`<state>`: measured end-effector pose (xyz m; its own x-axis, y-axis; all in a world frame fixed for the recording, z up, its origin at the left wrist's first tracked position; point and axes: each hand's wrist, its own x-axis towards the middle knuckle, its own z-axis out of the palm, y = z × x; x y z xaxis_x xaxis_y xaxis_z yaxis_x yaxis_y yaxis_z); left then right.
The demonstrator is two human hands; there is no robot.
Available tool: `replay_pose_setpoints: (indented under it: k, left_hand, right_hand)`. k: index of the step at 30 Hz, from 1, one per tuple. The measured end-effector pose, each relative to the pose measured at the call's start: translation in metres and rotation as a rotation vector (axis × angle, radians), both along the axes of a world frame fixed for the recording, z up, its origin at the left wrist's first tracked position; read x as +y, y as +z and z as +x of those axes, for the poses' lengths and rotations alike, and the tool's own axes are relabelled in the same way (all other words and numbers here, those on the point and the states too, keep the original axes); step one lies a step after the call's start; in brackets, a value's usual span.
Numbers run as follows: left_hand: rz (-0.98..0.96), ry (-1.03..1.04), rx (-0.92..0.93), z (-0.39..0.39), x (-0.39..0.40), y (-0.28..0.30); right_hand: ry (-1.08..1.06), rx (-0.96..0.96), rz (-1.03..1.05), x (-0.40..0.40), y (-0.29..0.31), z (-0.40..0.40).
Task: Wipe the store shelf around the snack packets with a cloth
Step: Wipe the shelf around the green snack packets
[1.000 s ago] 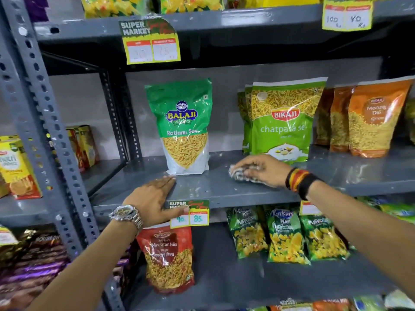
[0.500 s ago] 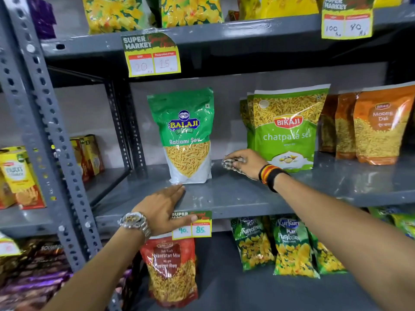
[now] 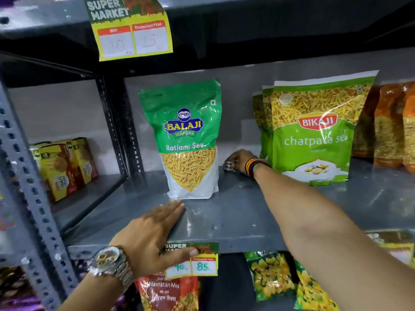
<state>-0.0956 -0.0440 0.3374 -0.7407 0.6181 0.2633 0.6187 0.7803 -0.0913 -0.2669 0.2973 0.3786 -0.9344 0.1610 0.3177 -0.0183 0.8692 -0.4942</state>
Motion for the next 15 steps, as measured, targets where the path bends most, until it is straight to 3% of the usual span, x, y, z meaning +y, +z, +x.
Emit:
replay_pose_setpoints:
  k: [6,10,15]
  left_hand:
    - [0.011,-0.022,-0.013,0.002,0.001,0.002]
    - [0.005,-0.020,0.007,0.002,0.001,0.001]
    - [0.006,-0.018,0.019,0.003,0.001,0.000]
  right_hand:
    - [0.151,-0.138,-0.141,-0.009,0.002,0.002]
    - [0.224,-0.116,-0.171,-0.019,-0.001,0.040]
    - [0.343,-0.134,-0.040,-0.025,0.000,0.108]
